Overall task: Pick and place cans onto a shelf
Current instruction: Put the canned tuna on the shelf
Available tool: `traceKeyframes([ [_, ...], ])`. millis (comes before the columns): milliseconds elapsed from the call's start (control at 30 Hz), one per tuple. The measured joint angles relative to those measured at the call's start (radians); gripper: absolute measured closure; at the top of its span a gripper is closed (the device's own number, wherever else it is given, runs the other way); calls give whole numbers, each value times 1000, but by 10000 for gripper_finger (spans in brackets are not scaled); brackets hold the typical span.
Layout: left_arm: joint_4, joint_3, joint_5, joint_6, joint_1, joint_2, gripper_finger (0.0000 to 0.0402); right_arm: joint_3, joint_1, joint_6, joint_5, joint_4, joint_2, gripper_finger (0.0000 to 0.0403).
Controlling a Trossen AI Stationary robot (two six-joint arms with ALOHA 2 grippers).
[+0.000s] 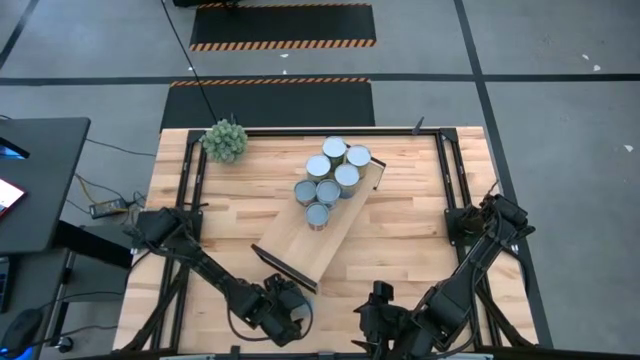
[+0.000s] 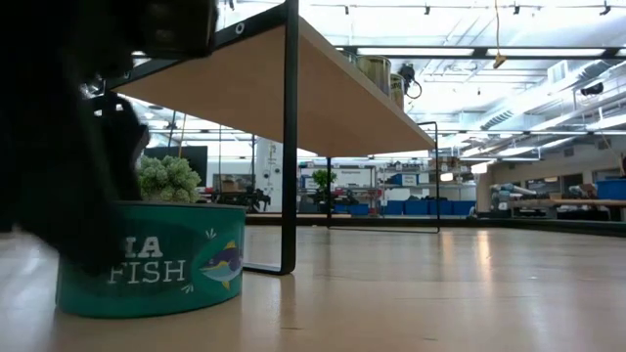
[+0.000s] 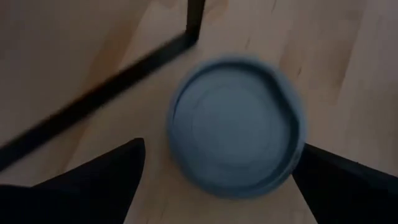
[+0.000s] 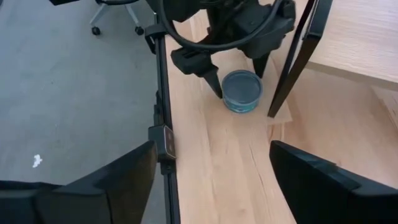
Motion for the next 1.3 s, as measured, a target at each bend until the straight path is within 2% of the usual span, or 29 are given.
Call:
traceKeyframes([
  [367,80,0,-94,18,8,4,10,0,0,0,0,0,0,105],
  [500,89,0,-99,40,9,16,14,0,0,-1,0,0,0,113],
  [667,102,0,-82,41,9,45,48,0,0,0,-1,0,0,118],
  [833,102,3,-72,48,9,31,116,0,2,14,-8,-1,0,119],
  [1033,45,57,-38,27,-13,-43,117,0,11,12,-9,-12,0,119],
  [1100,25,83,-5,27,-27,-78,117,0,18,9,-9,-18,0,119],
  [1233,21,160,184,48,-36,-150,117,0,30,7,-11,-54,-2,119],
  [1300,12,215,239,50,-33,-180,117,0,33,7,-8,-74,-2,119],
])
